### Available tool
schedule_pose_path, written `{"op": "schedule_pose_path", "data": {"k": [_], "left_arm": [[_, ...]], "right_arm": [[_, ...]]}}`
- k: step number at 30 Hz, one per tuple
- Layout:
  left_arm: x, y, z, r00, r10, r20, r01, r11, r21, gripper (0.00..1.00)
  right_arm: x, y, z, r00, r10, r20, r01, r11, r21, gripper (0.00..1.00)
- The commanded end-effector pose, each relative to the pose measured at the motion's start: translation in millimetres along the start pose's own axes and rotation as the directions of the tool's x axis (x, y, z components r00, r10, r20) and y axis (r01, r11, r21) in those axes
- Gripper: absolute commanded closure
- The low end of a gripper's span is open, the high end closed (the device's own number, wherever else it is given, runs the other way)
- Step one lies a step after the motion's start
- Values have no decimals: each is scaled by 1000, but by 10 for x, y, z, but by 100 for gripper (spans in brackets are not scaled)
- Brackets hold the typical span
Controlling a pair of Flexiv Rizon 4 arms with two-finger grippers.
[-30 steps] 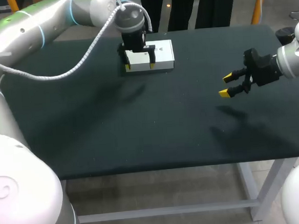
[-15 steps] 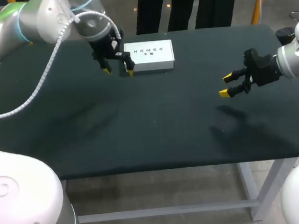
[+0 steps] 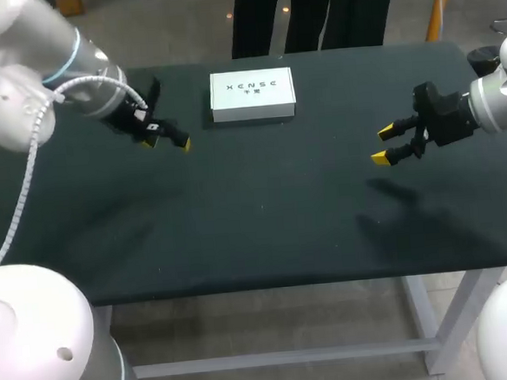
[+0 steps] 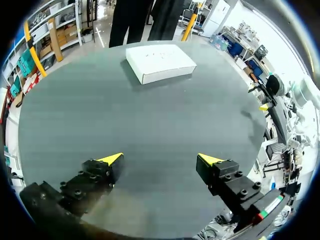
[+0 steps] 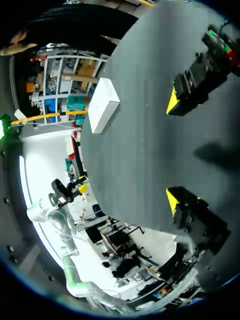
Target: Assemble the packaging by folding the flat box into shape, placing the metal phone stand inside, and closing the box properly
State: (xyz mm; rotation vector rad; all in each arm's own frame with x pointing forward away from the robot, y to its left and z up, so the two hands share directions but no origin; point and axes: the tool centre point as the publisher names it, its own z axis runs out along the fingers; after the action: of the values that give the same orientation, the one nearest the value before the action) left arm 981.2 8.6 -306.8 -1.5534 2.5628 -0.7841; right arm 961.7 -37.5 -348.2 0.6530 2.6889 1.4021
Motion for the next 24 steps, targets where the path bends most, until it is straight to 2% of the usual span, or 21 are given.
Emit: {"op": "schedule_pose_path", "data": {"k": [1,5,10,17,24], "left_arm": [[-22,298,-115,1000,17,6,-18,894,449,0],[-90,358,-186,999,39,23,-46,878,477,0],[-189,451,-259,998,61,-10,-47,854,518,0],[-293,542,-315,998,65,-21,-43,843,537,0],[-323,582,-359,994,108,-16,-83,839,537,0]], "right_arm": [[-6,-9,-16,1000,-1,-6,1,1000,-4,0],[-6,-9,-16,1000,-1,-6,1,1000,-4,0],[-6,-9,-16,1000,-1,-6,1,1000,-4,0],[-6,-9,-16,1000,-1,-6,1,1000,-4,0],[-6,-9,-16,1000,-1,-6,1,1000,-4,0]]}}
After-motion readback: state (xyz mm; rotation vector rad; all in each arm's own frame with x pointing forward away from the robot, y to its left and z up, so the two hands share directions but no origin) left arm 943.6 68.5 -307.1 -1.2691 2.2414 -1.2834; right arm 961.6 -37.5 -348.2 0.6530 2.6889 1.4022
